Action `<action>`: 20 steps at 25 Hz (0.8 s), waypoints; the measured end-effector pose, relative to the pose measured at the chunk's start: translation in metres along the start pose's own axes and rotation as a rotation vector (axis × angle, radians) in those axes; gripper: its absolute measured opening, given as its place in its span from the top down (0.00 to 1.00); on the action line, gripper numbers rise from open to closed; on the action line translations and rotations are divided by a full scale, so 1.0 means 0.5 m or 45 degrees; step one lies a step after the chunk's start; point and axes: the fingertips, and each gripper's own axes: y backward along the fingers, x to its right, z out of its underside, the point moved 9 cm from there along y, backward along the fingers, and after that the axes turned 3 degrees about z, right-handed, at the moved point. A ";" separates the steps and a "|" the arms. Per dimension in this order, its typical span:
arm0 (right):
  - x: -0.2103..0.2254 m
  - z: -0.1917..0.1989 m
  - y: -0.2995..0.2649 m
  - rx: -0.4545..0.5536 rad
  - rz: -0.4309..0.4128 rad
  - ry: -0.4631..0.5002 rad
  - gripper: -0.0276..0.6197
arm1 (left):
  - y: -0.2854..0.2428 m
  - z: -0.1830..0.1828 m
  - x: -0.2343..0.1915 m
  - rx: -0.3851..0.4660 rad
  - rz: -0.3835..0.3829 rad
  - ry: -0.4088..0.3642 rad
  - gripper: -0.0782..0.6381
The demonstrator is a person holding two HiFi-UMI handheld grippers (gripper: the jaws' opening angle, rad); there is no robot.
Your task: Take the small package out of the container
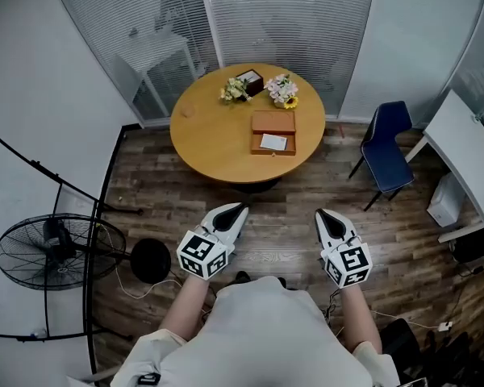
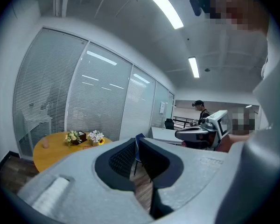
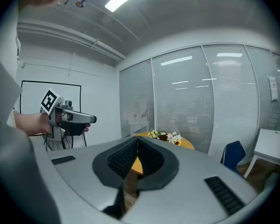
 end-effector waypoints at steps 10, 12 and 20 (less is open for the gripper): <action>0.040 0.038 0.030 -0.035 -0.022 -0.049 0.95 | -0.011 0.024 0.039 0.017 -0.080 0.026 0.69; 0.041 0.045 0.025 -0.049 -0.020 -0.059 0.95 | -0.013 0.029 0.032 0.002 -0.089 0.032 0.64; 0.047 0.053 -0.055 -0.091 0.017 -0.090 0.95 | -0.049 0.048 -0.057 -0.026 -0.069 0.058 0.63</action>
